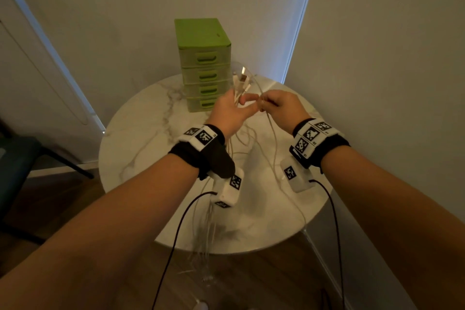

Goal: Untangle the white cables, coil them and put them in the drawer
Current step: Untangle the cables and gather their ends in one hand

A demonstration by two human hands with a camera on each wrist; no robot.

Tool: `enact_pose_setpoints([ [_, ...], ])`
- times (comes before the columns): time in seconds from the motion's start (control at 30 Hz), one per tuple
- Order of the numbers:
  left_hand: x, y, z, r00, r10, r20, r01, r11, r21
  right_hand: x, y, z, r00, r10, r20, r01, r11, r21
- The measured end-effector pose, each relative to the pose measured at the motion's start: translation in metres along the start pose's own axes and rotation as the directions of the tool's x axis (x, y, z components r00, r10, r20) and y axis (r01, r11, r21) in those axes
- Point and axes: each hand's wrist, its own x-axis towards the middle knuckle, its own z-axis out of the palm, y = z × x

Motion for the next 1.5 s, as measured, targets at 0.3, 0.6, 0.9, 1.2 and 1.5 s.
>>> enact_pose_setpoints([
  [0.3,0.025,0.014,-0.014,0.956,0.071,-0.285,-0.066,0.997,0.026,-0.001,0.002,-0.004,0.986,0.025,0.167,-0.001,0.989,-0.145],
  [0.6,0.043,0.012,-0.053,0.862,0.135,-0.488,-0.167,0.986,-0.023,-0.043,0.069,0.028,0.896,0.379,0.23,-0.376,0.925,-0.059],
  [0.9,0.045,0.017,-0.057,0.798,0.149,-0.584,-0.238,0.968,-0.079,-0.039,0.083,0.03,0.803,0.552,0.226,-0.59,0.789,0.171],
  [1.2,0.012,-0.015,-0.009,0.999,-0.03,-0.013,0.03,0.999,0.024,-0.016,0.036,0.022,0.881,0.469,0.059,-0.404,0.682,0.61],
  [1.5,-0.018,-0.009,0.013,0.963,-0.132,0.236,0.109,0.988,0.111,-0.021,0.013,-0.002,0.925,0.379,0.008,-0.282,0.673,0.683],
])
